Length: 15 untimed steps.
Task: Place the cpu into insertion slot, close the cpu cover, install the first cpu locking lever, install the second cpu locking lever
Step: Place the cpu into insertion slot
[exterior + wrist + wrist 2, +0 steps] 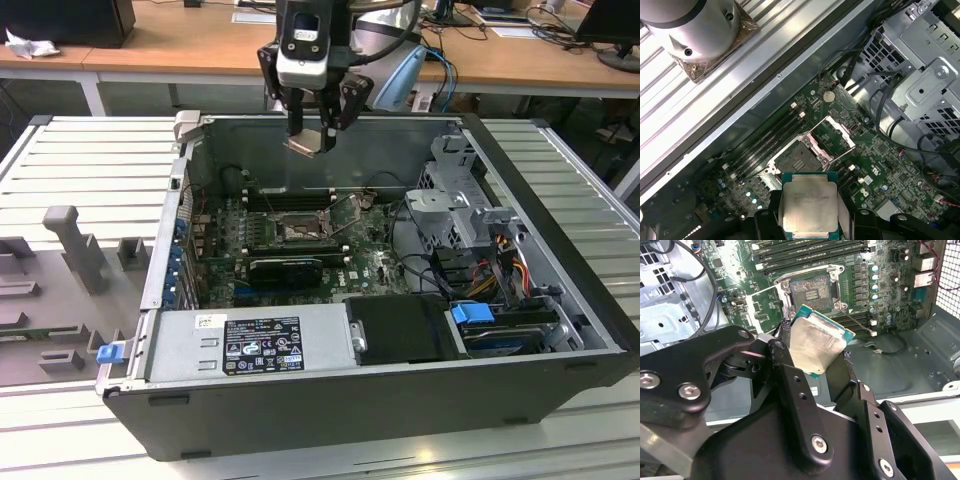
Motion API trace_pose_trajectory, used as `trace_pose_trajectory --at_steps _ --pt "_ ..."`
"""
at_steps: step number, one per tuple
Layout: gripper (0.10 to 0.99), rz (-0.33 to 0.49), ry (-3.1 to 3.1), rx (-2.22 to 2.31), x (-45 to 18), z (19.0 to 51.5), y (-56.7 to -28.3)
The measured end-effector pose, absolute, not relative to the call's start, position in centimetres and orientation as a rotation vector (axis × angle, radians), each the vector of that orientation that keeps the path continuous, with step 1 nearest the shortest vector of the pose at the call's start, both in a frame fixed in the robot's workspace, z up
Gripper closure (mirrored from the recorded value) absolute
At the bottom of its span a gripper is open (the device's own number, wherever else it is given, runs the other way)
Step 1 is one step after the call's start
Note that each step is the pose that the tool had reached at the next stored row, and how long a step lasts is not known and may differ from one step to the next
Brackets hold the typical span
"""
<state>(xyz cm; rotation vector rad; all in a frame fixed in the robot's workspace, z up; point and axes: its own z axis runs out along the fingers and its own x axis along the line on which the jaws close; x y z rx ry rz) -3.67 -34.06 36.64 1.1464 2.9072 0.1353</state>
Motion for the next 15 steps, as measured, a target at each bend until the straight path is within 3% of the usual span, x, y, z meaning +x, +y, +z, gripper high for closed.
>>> trace_pose_trajectory --at_steps 15 --pt "0.561 0.134 2.850 1.274 -3.67 36.63 -34.06"
